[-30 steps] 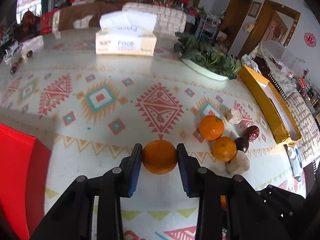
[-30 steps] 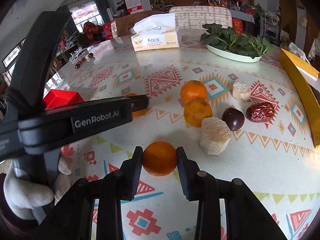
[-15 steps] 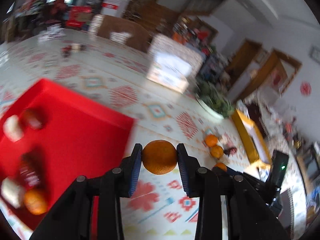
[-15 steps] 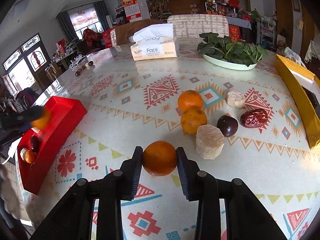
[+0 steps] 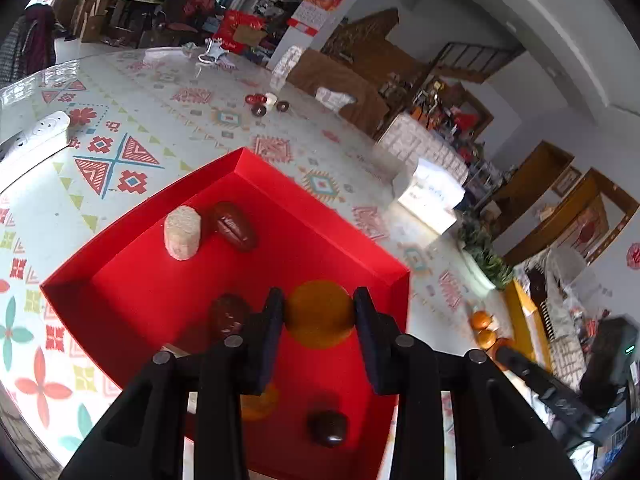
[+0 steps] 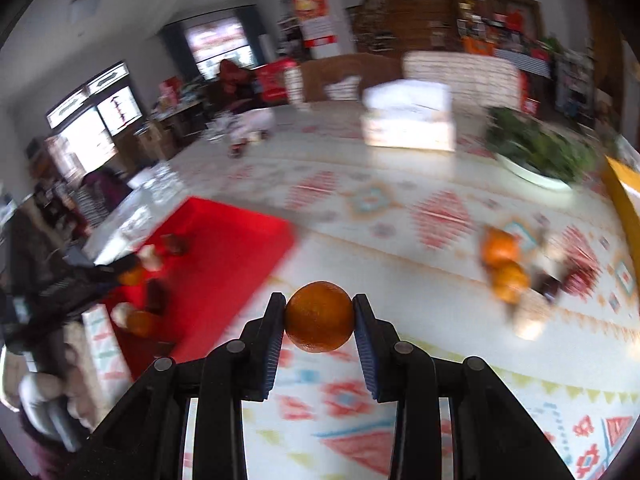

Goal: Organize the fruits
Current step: 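Lower both mandarins into the red tray and open both tools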

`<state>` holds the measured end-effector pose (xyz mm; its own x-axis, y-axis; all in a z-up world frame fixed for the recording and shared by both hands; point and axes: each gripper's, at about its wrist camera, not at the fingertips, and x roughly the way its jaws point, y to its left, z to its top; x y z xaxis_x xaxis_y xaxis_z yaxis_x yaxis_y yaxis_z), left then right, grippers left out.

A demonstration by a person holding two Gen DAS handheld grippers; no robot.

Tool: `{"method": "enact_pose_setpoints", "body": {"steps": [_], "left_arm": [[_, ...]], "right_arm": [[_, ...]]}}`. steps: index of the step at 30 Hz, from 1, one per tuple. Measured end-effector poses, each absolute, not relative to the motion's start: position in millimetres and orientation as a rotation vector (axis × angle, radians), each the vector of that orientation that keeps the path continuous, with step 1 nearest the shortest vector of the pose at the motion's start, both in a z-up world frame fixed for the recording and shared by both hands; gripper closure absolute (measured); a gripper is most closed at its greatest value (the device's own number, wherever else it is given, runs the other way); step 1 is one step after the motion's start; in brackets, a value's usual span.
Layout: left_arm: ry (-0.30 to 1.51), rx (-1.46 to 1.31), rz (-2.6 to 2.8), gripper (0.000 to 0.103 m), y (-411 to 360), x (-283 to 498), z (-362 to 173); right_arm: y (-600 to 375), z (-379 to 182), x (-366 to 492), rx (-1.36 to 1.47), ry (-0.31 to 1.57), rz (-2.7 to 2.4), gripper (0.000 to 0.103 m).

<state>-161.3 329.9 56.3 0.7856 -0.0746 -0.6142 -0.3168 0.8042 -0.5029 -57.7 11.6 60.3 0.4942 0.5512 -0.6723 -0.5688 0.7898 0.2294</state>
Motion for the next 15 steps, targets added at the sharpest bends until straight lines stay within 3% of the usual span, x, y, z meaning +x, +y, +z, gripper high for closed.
{"method": "enact_pose_setpoints", "body": {"steps": [15], "left_arm": [[0.767,-0.529,0.161,0.069,369.2,-117.0,42.6]], "right_arm": [[180.1,23.6,-75.5,-0.230,0.910,0.868,0.066]]}}
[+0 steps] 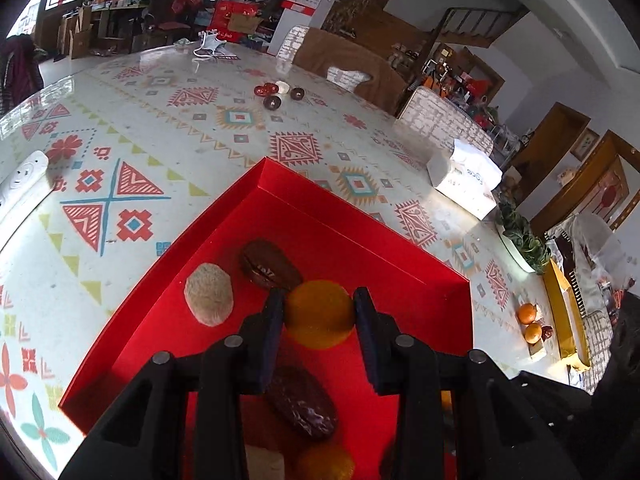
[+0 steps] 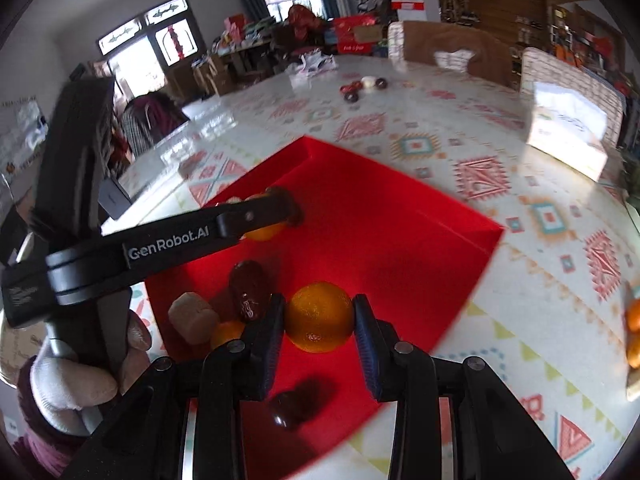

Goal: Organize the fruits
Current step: 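Lower both mandarins into the red tray and open both tools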

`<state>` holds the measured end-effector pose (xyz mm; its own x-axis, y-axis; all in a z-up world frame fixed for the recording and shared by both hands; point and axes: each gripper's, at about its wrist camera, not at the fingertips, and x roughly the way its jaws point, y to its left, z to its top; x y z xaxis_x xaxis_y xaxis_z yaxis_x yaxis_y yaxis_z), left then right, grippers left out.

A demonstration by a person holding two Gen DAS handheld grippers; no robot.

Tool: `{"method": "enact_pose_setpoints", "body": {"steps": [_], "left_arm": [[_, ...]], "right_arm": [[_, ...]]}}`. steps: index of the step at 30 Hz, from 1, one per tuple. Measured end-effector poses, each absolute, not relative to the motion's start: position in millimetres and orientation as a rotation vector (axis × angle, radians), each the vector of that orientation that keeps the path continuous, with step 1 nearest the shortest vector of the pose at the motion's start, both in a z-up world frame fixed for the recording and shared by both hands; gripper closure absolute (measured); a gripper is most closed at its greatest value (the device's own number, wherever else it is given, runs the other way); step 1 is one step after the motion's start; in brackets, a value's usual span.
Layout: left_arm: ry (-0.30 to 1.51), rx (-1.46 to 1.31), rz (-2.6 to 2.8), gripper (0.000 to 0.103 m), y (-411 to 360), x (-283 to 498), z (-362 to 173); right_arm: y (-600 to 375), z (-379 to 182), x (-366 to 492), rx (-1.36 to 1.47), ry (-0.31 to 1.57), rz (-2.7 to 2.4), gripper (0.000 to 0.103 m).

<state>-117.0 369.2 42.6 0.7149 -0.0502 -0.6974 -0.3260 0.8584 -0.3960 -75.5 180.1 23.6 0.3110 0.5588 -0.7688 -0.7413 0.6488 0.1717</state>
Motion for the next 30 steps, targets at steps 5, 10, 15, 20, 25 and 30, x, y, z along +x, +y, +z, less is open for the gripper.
{"method": "enact_pose_setpoints", "body": {"steps": [5,10,15,20,25,30], "left_arm": [[0.771,-0.538,0.152,0.069,374.1,-115.5,39.2],[0.762,-0.533,0.152,0.064,375.1,-117.6,42.3],[0.729,-0.539,0.160,0.050,373.9,-128.0,56.9],[0.665,-0.578,0.171,0.028,360.3,-156.4,74.2],[0.619,-0.659,0.137,0.016,331.8,-182.2,79.9],[0.662,-0.640,0.052,0.016,285.1,-178.8,80.4]], "right_arm": [[197.5,10.3,-71.7,-0.274,0.920,0.858,0.066],[203.1,6.7,-72.1,-0.270,0.933,0.868,0.065],[198.6,11.4,-74.6,-0.248,0.919,0.872,0.055],[170.8,29.7,-82.9,-0.226,0.850,0.852,0.045],[129.6,43.2,-85.5,-0.162,0.803,0.804,0.037],[77.1,47.4,-83.4,-0.070,0.802,0.753,0.036]]}}
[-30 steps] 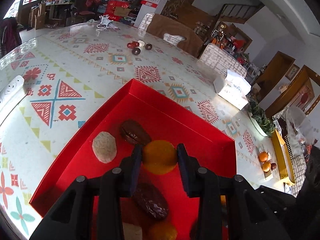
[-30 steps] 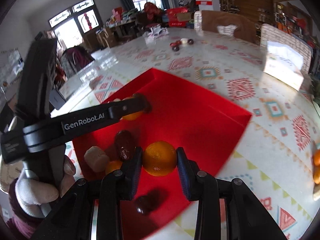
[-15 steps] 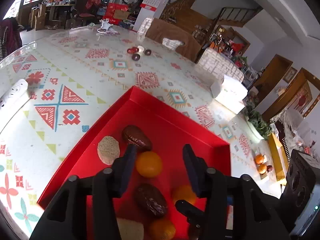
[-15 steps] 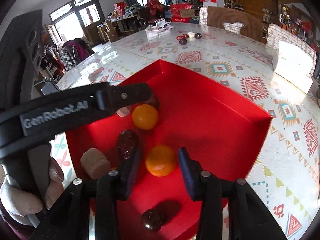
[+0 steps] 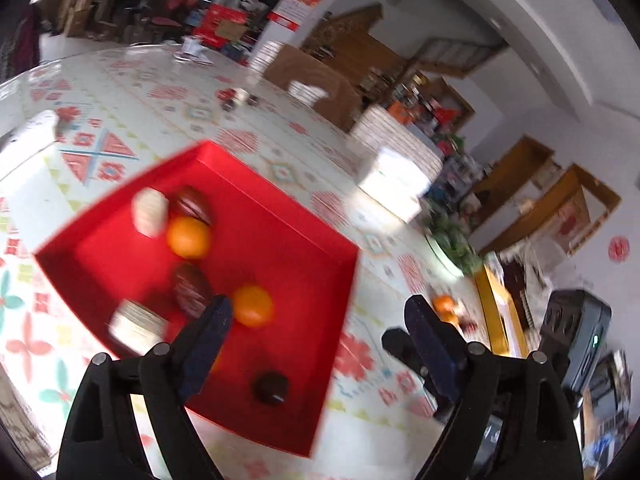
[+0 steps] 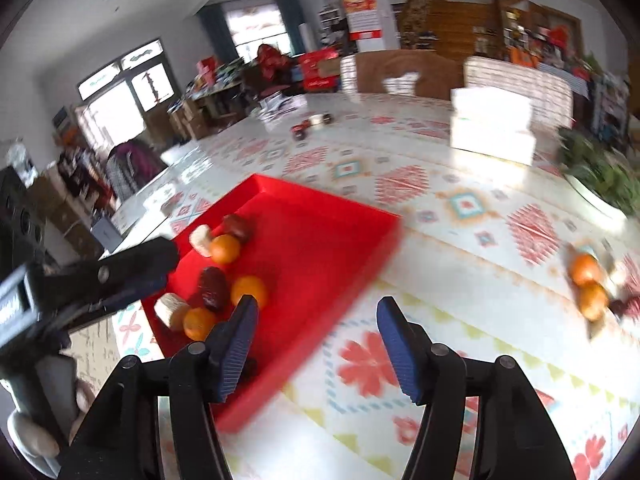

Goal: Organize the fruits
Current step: 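Lower both mandarins into the red tray and open both tools, then grasp a pale round cake with the right tool while the left tool grasps a mandarin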

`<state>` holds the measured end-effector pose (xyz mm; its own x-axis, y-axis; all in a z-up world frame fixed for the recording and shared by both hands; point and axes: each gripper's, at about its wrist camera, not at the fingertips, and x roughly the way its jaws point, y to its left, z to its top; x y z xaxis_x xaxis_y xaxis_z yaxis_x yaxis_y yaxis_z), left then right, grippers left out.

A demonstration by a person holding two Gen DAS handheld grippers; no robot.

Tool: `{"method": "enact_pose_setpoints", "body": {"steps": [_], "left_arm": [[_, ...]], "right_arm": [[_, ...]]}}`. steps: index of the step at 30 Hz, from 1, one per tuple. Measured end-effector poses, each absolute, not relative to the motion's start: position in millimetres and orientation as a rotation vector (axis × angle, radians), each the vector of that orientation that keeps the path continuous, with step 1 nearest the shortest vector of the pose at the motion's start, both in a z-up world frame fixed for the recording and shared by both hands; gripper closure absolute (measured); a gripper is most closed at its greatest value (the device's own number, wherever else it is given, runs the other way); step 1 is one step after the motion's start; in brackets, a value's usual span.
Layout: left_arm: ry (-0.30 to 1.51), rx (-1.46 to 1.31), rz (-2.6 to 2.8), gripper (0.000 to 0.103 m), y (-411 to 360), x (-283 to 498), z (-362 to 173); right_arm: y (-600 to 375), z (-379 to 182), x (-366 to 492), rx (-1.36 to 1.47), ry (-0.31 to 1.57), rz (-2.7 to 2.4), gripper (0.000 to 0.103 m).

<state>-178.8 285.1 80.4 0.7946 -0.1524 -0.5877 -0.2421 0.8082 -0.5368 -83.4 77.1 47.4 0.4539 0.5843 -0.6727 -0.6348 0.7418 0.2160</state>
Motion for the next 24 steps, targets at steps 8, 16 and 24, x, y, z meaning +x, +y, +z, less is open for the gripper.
{"method": "enact_pose_setpoints", "body": {"steps": [8,16,24], "left_arm": [[0.713,-0.572,-0.036,0.016,220.9,-169.4,82.5],[0.787,-0.564,-0.089,0.016,183.3,-153.0,61.3],[0.830,-0.536,-0.110,0.016,164.2,-140.8,49.2]], "right_arm": [[-37.8,50.3,-76.3,0.041,0.782,0.591,0.036],[-161.8,43.3,-42.6,0.217,0.821,0.373,0.036],[-173.2,17.8,-8.0,0.227,0.897,0.347,0.036]]}}
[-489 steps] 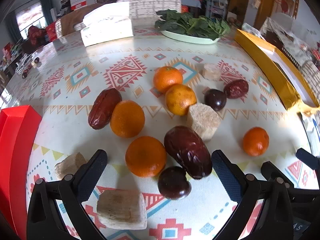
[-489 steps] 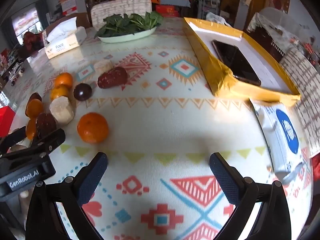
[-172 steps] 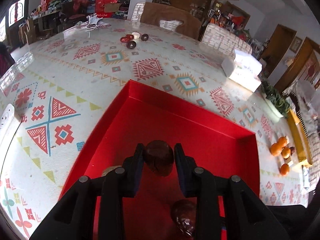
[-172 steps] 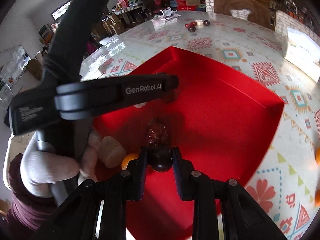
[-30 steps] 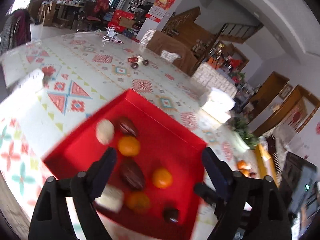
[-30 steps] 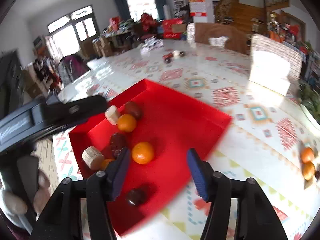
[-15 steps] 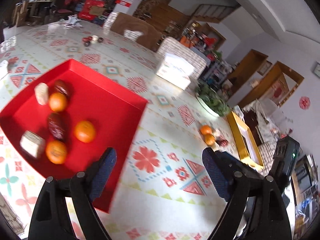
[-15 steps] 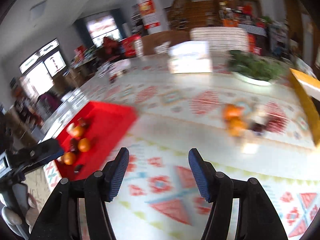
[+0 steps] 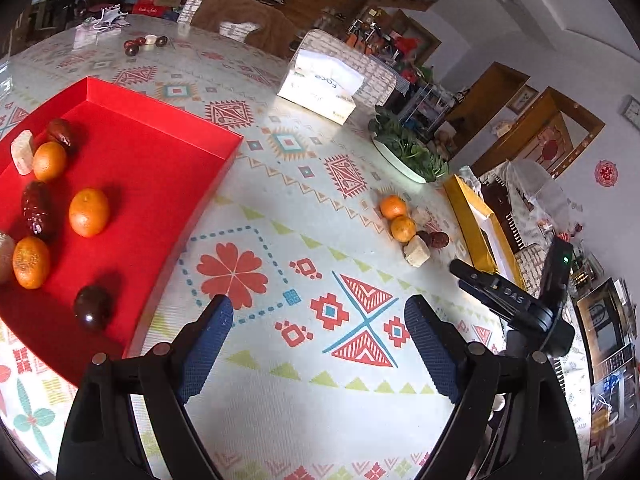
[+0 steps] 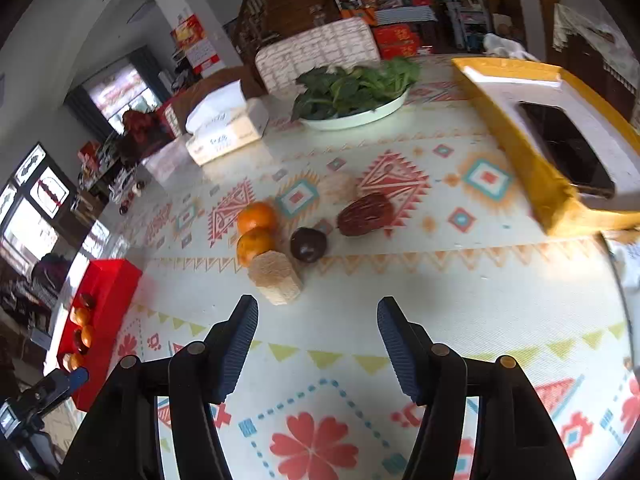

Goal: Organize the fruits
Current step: 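Grasp a pale round cake with the right tool while the left tool grasps a mandarin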

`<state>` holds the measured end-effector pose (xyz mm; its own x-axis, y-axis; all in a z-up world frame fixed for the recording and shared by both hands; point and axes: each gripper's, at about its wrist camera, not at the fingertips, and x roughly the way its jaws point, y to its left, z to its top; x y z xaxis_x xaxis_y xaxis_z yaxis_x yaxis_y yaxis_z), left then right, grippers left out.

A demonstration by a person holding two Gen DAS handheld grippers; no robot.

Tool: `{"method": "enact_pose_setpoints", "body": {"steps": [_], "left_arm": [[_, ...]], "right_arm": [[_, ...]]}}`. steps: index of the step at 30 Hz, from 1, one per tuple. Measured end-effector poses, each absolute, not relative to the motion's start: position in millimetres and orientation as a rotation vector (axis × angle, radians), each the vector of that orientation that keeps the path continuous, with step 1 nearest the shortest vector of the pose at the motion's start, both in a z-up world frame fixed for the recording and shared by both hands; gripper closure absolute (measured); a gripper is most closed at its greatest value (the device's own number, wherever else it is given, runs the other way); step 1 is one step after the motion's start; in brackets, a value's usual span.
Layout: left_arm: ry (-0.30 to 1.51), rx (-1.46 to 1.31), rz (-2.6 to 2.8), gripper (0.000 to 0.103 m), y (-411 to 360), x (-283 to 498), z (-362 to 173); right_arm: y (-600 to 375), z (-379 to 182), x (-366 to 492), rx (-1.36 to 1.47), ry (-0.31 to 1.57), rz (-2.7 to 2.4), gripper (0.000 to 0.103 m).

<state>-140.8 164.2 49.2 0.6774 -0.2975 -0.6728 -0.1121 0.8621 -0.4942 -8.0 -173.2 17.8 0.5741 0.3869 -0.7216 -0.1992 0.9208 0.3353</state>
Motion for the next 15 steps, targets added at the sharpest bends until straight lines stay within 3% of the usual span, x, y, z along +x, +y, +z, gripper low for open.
{"method": "enact_pose_setpoints", "body": {"steps": [10,12,13,15], "left_arm": [[0.847,-0.511,-0.084,0.016,166.0,-121.4,48.0],[0.845,-0.492,-0.086,0.016,162.5,-112.7,51.0],[0.845,-0.482,-0.088,0.016,159.8,-107.7,52.4],[0.847,-0.466,-0.100,0.016,152.6,-95.9,54.5]], "right_arm": [[-115.4,4.1,12.5,-0.018,0.898,0.348,0.037],[-111.1,2.7,12.2,-0.048,0.882,0.346,0.053],[-109.5,1.7,12.2,-0.056,0.880,0.347,0.067],[-109.7,1.4,10.9,-0.061,0.875,0.350,0.067]]}}
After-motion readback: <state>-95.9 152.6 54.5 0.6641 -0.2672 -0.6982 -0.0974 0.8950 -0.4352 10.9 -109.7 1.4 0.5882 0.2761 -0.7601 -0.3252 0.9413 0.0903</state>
